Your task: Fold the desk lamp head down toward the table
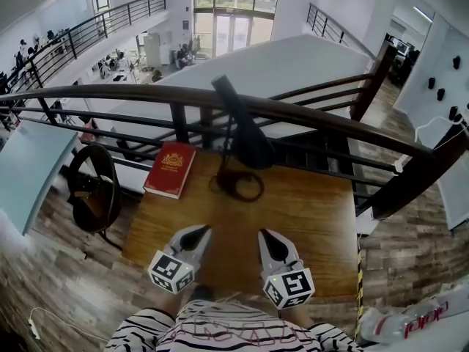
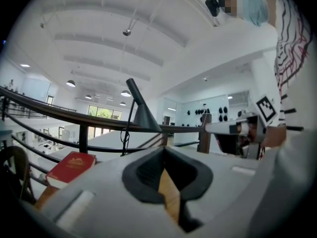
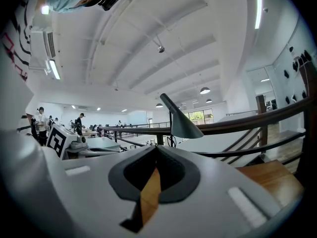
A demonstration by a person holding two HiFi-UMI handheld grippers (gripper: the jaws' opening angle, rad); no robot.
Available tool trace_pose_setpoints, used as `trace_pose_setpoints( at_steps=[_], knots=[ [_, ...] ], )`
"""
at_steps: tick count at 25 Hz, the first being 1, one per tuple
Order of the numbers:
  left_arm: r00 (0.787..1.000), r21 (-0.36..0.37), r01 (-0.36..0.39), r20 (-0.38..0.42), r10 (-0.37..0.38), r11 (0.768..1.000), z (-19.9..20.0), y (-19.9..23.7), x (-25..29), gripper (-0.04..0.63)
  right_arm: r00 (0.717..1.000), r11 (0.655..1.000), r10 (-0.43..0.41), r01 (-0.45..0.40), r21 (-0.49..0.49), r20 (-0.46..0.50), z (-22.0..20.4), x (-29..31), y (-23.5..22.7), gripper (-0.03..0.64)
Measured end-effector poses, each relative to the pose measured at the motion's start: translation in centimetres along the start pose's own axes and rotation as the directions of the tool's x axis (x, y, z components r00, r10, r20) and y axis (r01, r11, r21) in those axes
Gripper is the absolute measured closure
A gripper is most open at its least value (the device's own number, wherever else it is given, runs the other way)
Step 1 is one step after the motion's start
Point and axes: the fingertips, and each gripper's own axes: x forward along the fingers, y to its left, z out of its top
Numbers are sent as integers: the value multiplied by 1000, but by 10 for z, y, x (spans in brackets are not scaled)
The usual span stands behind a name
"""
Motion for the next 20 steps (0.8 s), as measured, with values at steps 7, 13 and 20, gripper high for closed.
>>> trace_pose_setpoints(
  at_steps=[7,13,20],
  knots=[
    [1000,-16,-10,-27,10,1000,-20,-20,-16,594,1000,1000,6,-6,11,-28,-16,-19,6,614],
    [999,-24,-6,-39,5,1000,-25,-34,-25,594,998,1000,13,-13,3,-54,-23,-33,11,614],
    [997,-27,-4,-83,2,1000,-37,-40,-29,594,997,1000,8,-8,-4,-79,-33,-39,14,614]
  ],
)
